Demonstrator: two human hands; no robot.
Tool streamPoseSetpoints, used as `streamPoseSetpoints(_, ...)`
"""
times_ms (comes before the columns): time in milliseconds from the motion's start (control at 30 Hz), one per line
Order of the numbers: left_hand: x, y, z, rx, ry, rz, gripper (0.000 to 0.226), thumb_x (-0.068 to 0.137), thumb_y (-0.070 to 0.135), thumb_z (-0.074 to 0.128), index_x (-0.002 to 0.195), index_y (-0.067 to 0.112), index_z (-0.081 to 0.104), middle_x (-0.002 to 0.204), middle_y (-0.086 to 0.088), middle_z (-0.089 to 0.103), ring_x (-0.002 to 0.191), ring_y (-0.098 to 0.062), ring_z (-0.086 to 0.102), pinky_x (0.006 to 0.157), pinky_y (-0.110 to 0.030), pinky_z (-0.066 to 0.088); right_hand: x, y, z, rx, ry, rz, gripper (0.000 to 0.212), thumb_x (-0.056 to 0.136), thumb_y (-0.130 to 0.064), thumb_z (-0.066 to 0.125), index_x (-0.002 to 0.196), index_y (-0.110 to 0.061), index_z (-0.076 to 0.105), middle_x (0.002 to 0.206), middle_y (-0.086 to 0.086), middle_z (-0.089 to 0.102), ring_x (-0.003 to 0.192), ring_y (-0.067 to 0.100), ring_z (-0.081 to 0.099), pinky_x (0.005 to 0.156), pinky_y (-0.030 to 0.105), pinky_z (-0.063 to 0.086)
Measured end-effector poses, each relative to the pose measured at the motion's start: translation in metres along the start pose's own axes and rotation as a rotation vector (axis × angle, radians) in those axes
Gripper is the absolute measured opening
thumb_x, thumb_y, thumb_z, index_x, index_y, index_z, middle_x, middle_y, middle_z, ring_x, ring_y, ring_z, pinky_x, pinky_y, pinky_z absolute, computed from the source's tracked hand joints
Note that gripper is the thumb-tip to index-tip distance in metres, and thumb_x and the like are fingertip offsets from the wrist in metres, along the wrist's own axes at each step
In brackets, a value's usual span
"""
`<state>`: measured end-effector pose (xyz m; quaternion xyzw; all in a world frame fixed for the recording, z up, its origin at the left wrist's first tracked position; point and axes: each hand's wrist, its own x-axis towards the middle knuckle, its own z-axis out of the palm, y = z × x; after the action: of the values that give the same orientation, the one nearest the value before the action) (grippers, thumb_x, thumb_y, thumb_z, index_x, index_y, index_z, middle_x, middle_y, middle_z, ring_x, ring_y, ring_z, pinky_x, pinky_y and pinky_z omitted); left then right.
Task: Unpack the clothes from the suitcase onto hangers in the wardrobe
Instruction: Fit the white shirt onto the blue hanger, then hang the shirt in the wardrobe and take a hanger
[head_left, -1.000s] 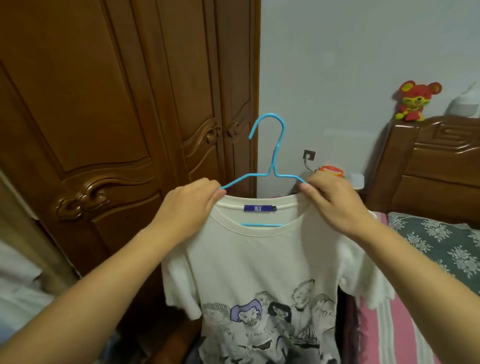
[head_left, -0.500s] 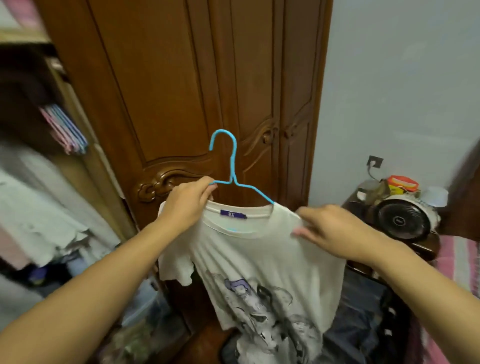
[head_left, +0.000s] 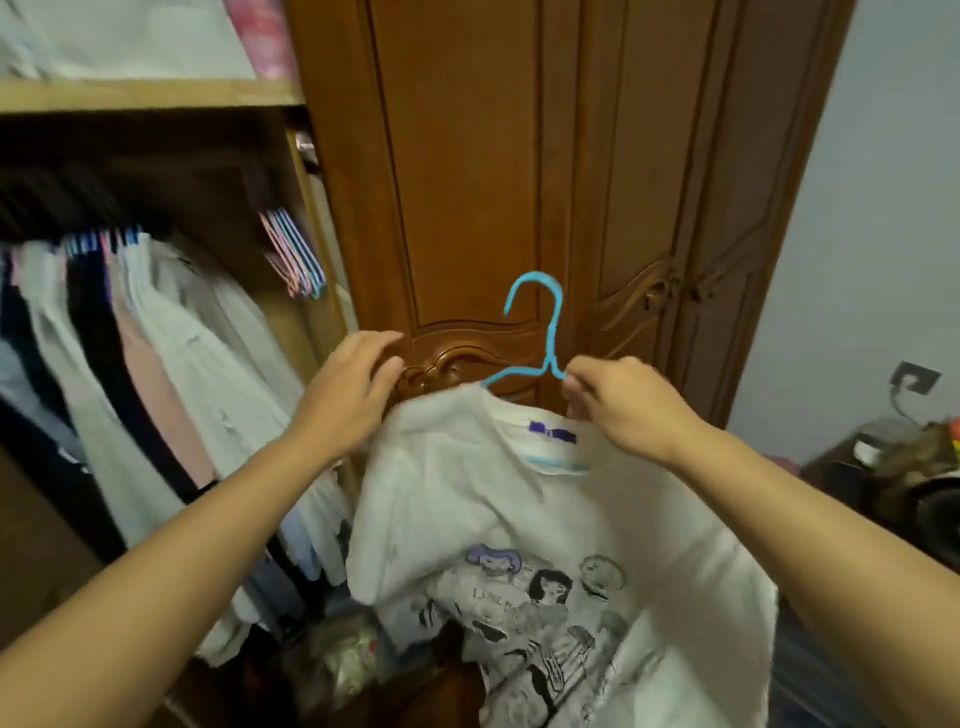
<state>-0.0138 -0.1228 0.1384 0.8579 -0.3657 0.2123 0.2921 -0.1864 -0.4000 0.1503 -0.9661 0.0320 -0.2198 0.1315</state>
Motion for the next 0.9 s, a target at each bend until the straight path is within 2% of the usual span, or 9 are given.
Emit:
streamPoseSetpoints(67, -0.007, -0.011, -0.007, 0.017, -0.006, -0.05, 0.038, 0.107, 0.034, 0.042, 0.14, 0.02, 0.054, 0.136, -0.002, 0.054, 0.124, -0.019, 0.052, 0.103, -0.033, 0.043, 0.005, 0.0, 0.011, 0.043, 0.082, 0.016, 0.027, 0.1, -0.046, 0.035, 0.086, -0.028, 0.048, 0.078, -0.007, 0.069, 0.076, 0.029, 0.065, 0.069, 0.044, 0.054)
streamPoseSetpoints(167, -0.015, -0.016, -0.007, -0.002, -0.038, -0.022, 0.038, 0.106, 0.035, 0.044, 0.14, 0.023, 0.055, 0.136, 0.002, 0.054, 0.125, -0.015, 0.051, 0.1, -0.028, 0.039, 0.011, -0.015, 0.02, 0.008, -0.044, -0.083, 0.032, 0.1, -0.052, 0.03, 0.089, -0.029, 0.048, 0.082, -0.005, 0.071, 0.08, 0.031, 0.067, 0.069, 0.044, 0.054)
streamPoseSetpoints(333, -0.013, 0.011, 0.007, -0.073, -0.155, 0.149, 0.047, 0.105, 0.045, 0.044, 0.149, 0.03, 0.044, 0.143, 0.012, 0.048, 0.131, -0.003, 0.043, 0.108, -0.026, 0.035, 0.034, -0.03, 0.011, 0.176, -0.052, -0.117, 0.026, 0.105, -0.037, 0.04, 0.083, -0.029, 0.051, 0.078, -0.019, 0.071, 0.078, 0.007, 0.069, 0.076, 0.042, 0.056)
streamPoseSetpoints(433, 0.003, 0.018, 0.018, 0.042, -0.153, 0.129, 0.029, 0.104, 0.043, 0.044, 0.129, 0.031, 0.055, 0.118, 0.012, 0.062, 0.106, -0.009, 0.058, 0.083, -0.031, 0.049, 0.039, -0.039, 0.003, 0.255, -0.107, -0.127, 0.024, 0.105, -0.031, 0.045, 0.084, -0.028, 0.056, 0.078, -0.014, 0.073, 0.075, 0.002, 0.07, 0.078, 0.042, 0.058)
streamPoseSetpoints(533, 0.018, 0.005, 0.03, 0.2, -0.111, 0.199, 0.033, 0.102, 0.049, 0.038, 0.099, 0.025, 0.06, 0.091, 0.007, 0.066, 0.081, -0.019, 0.063, 0.062, -0.032, 0.044, 0.034, -0.028, 0.0, 0.453, -0.241, -0.007, 0.011, 0.102, -0.032, 0.054, 0.098, -0.026, 0.062, 0.089, -0.003, 0.076, 0.08, 0.011, 0.073, 0.083, 0.045, 0.059)
streamPoseSetpoints(633, 0.023, -0.021, 0.041, 0.177, -0.068, 0.155, 0.032, 0.103, 0.043, 0.04, 0.093, 0.02, 0.059, 0.086, 0.002, 0.063, 0.078, -0.024, 0.061, 0.062, -0.036, 0.045, 0.016, -0.003, -0.002, 0.338, -0.38, 0.041, 0.046, 0.094, -0.05, 0.059, 0.133, -0.062, 0.037, 0.11, 0.003, 0.072, 0.102, 0.023, 0.068, 0.097, 0.049, 0.051)
streamPoseSetpoints(700, 0.027, -0.039, 0.047, 0.14, -0.001, 0.032, 0.025, 0.105, 0.038, 0.044, 0.093, 0.021, 0.058, 0.087, 0.002, 0.063, 0.079, -0.025, 0.061, 0.066, -0.04, 0.049, 0.005, 0.0, 0.001, 0.373, -0.416, 0.038, 0.07, 0.1, -0.034, 0.055, 0.144, -0.068, 0.012, 0.113, -0.001, 0.072, 0.104, 0.023, 0.067, 0.103, 0.04, 0.048)
streamPoseSetpoints(800, 0.033, -0.059, 0.055, 0.165, 0.071, -0.113, 0.025, 0.106, 0.038, 0.042, 0.093, 0.022, 0.055, 0.088, 0.001, 0.063, 0.078, -0.025, 0.061, 0.068, -0.042, 0.052, 0.005, -0.024, 0.017, 0.506, -0.435, -0.034, 0.063, 0.1, -0.017, 0.058, 0.147, -0.052, 0.035, 0.128, -0.026, 0.061, 0.12, -0.001, 0.057, 0.109, 0.027, 0.042)
streamPoseSetpoints(900, 0.041, -0.076, 0.054, 0.137, 0.115, -0.207, 0.025, 0.108, 0.039, 0.039, 0.092, 0.024, 0.051, 0.09, 0.003, 0.061, 0.08, -0.021, 0.06, 0.069, -0.038, 0.052, 0.02, -0.046, 0.04, 0.671, -0.418, -0.017, 0.05, 0.095, -0.005, 0.061, 0.131, -0.04, 0.061, 0.136, -0.027, 0.056, 0.13, -0.007, 0.046, 0.115, 0.031, 0.034)
